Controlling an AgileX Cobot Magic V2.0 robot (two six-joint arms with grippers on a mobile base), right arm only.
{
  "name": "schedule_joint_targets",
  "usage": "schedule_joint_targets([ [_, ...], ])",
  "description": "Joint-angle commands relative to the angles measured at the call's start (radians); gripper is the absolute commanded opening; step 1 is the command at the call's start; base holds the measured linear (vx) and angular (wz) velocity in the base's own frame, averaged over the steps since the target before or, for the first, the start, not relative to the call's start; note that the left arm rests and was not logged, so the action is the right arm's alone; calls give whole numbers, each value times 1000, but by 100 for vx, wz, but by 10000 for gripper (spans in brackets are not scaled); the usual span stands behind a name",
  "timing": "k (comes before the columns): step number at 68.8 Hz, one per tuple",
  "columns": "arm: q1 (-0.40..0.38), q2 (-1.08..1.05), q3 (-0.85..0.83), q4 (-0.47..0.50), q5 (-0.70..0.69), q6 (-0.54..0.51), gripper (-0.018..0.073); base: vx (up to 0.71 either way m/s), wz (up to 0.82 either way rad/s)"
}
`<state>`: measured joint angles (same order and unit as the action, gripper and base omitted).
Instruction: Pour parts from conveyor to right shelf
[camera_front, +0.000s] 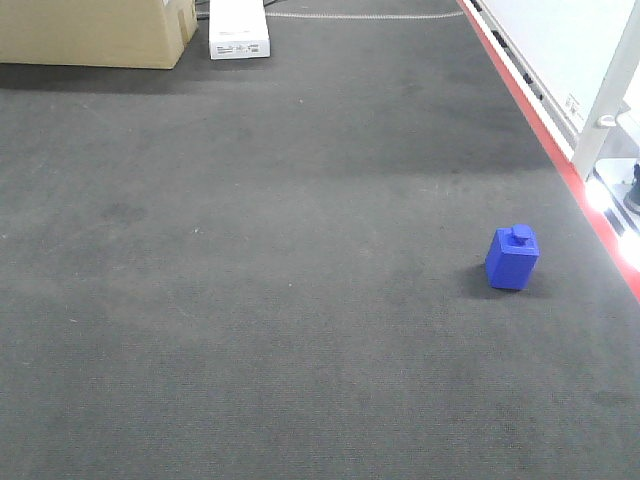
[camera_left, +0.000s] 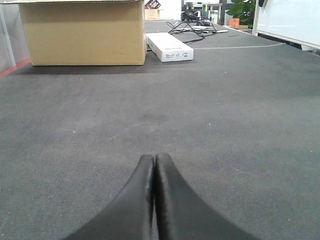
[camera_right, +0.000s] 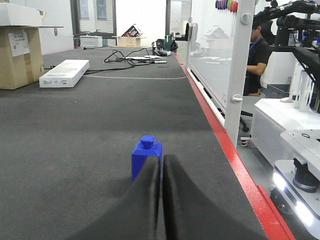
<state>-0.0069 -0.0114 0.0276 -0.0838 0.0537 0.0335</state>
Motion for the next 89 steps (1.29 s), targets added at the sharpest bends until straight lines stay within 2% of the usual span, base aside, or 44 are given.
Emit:
schedule_joint_targets([
  [1, -6, -17, 1, -12, -74, 0, -6, 0, 0],
  [48, -6, -17, 1, -12, -74, 0, -6, 0, 0],
  [65, -6, -17, 0, -12, -136, 0, -6, 0, 0],
  [76, -6, -17, -1, -12, -263, 0, -6, 0, 0],
  [82, -6, -17, -9, -12, -410, -1, -6, 0, 0],
  [89, -6, -17, -96, -12, -461, -3, -6, 0, 0],
])
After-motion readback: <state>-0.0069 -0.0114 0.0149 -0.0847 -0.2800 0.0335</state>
